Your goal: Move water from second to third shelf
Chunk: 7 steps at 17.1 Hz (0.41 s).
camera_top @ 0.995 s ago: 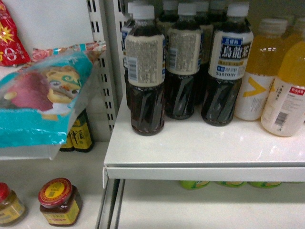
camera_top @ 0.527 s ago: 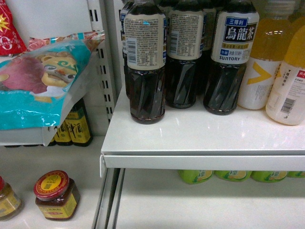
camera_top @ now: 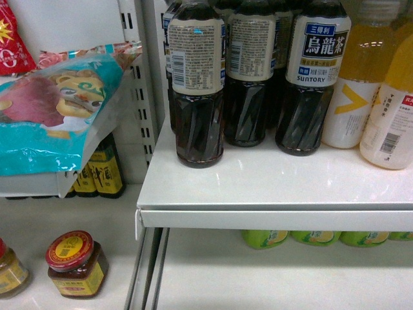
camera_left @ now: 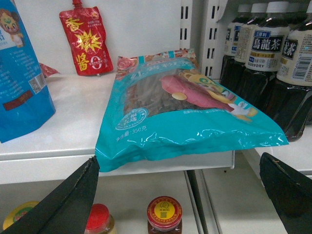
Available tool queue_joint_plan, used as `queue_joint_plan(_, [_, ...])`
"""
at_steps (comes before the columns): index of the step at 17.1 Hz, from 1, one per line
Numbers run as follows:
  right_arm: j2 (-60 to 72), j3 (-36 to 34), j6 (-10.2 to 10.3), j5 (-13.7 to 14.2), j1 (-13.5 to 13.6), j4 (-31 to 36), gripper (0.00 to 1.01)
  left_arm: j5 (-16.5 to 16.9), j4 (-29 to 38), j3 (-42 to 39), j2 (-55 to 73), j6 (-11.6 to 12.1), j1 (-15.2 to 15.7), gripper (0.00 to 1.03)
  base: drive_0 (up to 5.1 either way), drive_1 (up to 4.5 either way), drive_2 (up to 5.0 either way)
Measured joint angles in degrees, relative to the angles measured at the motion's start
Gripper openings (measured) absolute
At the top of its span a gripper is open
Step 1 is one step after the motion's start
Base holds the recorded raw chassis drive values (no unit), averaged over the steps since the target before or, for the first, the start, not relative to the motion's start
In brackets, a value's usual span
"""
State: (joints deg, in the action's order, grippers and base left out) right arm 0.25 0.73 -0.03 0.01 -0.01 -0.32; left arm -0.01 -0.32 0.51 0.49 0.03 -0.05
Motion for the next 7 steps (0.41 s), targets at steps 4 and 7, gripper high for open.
queue_joint_plan(4, [0.0, 0.0, -0.02, 0.0, 0.0, 0.02, 0.98, 0.0, 0.0, 0.0, 0.0, 0.0, 0.0, 0.98, 0.0, 0.0, 0.0])
queue_joint_plan(7, [0.0, 0.0, 0.0, 0.0, 0.0, 0.02, 0.98, 0.0, 0.0, 0.0, 0.0, 0.0, 0.0, 0.98, 0.0, 0.0, 0.0])
